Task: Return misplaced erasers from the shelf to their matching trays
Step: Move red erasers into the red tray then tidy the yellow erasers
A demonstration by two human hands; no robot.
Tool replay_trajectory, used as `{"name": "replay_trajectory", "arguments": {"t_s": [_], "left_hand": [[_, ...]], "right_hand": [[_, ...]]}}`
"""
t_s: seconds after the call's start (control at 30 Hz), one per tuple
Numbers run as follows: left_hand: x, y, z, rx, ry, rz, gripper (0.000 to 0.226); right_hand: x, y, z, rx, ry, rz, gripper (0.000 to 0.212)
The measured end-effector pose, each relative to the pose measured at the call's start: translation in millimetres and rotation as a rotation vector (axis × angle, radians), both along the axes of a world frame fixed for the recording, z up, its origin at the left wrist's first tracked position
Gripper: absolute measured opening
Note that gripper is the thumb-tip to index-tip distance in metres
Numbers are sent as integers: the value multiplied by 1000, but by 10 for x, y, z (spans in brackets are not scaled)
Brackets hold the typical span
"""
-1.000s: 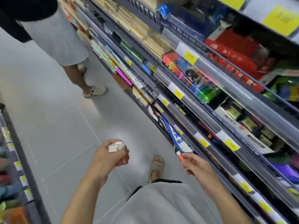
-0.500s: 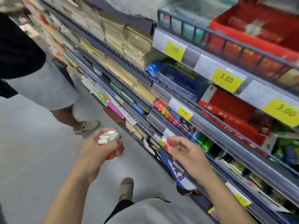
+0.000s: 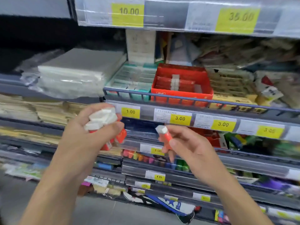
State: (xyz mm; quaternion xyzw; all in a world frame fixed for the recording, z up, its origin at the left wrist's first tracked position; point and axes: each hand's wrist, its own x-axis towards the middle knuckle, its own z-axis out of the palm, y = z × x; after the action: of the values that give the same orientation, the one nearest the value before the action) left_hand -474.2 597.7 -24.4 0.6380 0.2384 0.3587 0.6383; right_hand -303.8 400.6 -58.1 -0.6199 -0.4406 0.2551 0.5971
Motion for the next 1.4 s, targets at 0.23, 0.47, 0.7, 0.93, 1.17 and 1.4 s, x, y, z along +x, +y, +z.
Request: {"name": "replay_trajectory", "arguments": {"t_s": [0.23,0.47,0.7,0.93,1.17,1.4], "left_hand": [[610,17,453,56,-108,-142,42],[833,117,618,89,-122,-143,42],[875,202,622,80,-105,-145,33],[857,263,635,80,-97,-146,33],[825,306,654,72,-94,-172,30],[796,354,662,59,-93,-204,36]], "right_hand": [[418,-123,927,36,-285,-211,18],[1018,169,1294,-370,-811,-372,36],[1192,546,1390,-574,-982,-293,34],[1085,862,1354,-612,-1010,-229,26],[1049,1128,1304,-647,-923,-208,37],[1077,1099,1284,-678,-947,-239,33]]}}
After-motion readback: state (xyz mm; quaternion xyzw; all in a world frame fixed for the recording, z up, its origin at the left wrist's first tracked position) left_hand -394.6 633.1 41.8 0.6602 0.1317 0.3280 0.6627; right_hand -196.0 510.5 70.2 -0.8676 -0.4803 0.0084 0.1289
